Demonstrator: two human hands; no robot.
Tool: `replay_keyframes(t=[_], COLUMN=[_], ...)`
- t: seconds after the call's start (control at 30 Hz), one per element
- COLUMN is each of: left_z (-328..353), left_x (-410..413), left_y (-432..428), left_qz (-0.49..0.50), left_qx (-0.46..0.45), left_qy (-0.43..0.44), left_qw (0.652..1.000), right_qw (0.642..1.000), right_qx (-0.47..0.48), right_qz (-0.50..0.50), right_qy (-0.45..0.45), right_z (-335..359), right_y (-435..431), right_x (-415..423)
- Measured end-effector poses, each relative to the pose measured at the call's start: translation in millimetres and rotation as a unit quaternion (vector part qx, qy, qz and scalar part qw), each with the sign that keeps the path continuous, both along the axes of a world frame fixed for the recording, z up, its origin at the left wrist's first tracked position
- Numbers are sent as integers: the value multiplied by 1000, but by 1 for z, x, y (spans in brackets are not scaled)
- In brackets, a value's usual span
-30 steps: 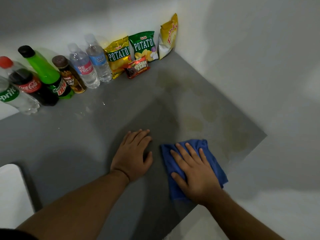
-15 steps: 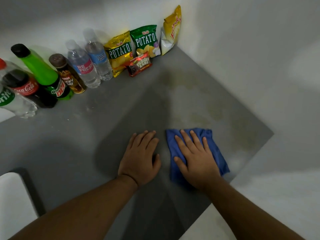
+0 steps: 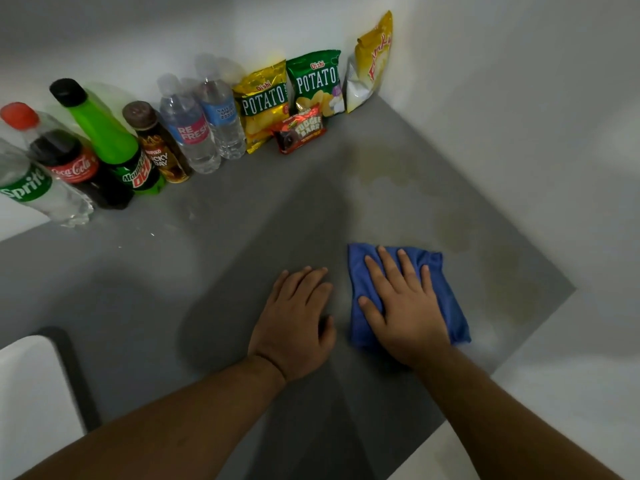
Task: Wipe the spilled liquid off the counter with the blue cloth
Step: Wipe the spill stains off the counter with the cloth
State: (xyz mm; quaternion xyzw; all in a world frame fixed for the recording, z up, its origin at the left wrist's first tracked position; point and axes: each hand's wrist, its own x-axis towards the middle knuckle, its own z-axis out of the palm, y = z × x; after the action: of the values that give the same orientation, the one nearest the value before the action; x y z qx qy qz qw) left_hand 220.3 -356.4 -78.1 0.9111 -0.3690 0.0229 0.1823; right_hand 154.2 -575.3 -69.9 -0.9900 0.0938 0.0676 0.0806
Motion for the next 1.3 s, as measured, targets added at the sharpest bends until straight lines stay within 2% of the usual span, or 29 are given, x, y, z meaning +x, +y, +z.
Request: replay_keyframes(t=[0.1,0.2,0.33,0.5,0.6,0.73,0.87,1.0,1.13,1.23,1.3], left_z=[-1,5,7,9,9,7,6,5,4,4,3], left_x=[4,15,46,81,99,118,127,124,124,124,124], left_y=[1,0,-1,-9,-11,-9,-9,-10,-9,-9,-9], left_qz=[11,12,21,40,37,47,50,57,78,76,76], left_qx=[-25,-43,-45,-27,-35,-20,-8,-7,-1,-3,-4], left_qy=[10,5,-21,9,-2,-1,-6,-12,2,3,0], left_qw=[1000,999,999,999,999,999,999,998,997,997,997], right_qw=[996,993,998,1000,998,991,997,1000,998,989,987], right_qx=[24,30,15,-14,3,32,24,-20,-3,11,13], right_qz=[81,111,50,-4,60,133,71,-21,61,149,162], right_qy=[3,7,19,-9,-8,5,0,1,-3,4,9], right_z=[5,8,5,-1,-1,4,4,-1,1,7,9], right_y=[-10,-42,-62,-26,-21,-55,-64,-30,-3,-24,-48], right_x=[-30,-38,-1,37,18,-2,27,78,67,39,36])
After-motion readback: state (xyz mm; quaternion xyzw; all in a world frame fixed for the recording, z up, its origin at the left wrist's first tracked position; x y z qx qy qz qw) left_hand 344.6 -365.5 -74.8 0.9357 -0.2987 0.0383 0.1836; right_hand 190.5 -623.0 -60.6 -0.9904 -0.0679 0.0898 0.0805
